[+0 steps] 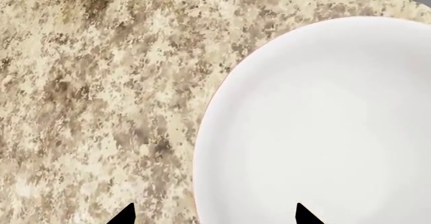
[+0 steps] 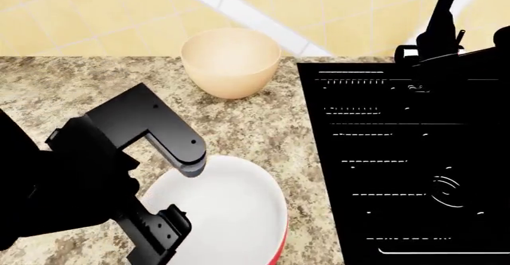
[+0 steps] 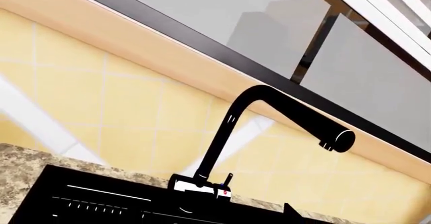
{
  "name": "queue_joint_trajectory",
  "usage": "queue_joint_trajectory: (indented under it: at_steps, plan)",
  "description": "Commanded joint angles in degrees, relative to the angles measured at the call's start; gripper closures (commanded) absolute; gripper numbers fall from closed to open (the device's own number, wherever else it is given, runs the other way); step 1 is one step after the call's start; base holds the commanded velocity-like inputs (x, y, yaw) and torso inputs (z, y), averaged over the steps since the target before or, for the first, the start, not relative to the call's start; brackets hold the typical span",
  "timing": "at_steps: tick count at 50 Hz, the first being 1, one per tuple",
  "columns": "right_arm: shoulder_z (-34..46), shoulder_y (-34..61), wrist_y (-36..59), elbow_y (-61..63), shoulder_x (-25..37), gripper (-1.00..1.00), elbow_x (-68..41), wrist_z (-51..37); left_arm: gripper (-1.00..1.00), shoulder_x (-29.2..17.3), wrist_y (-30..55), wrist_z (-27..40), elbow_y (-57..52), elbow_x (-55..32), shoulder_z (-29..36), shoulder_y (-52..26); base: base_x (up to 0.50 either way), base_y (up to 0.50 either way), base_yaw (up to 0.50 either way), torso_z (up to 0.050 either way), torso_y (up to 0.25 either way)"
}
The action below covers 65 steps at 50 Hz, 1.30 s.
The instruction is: Stack the bowls in the sink.
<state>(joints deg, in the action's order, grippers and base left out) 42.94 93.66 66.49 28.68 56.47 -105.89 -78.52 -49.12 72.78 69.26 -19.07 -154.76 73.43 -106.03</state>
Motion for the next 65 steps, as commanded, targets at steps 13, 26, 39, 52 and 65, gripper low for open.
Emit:
queue_joint_trajectory:
  at_steps: [13,26,39,52,65]
  plan:
    - [0.5,-0.8,-0.7,0.3,0.4,-1.0,0.7,0.5,-1.0,0.1,0.7,-3.2,0.3,7.0,0.4,7.3,0.0,0.0,0.0,-0.001,0.0]
    - [0.7,-1.4,-1.3,0.7,0.7,-1.0,1.2,0.9,-1.0,-0.7,0.6,-4.2,0.1,9.8,0.7,10.1,0.0,0.0,0.0,-0.002,0.0]
    - [1.2,-1.3,-1.5,0.7,0.6,-1.0,1.3,0.8,1.0,-1.2,0.5,-4.3,-0.5,9.9,0.9,9.5,0.0,0.0,0.0,-0.003,0.0]
    - [1.3,-1.0,-1.7,0.8,0.9,-1.0,1.1,0.8,1.0,-1.4,0.5,-4.1,-0.6,9.0,1.2,8.1,0.0,0.0,0.0,-0.001,0.0]
    - [1.6,-1.2,-2.1,0.8,1.0,-1.0,1.4,0.9,1.0,-2.8,-0.2,-3.3,0.1,4.0,-1.3,-0.2,0.0,0.0,0.0,0.0,0.0]
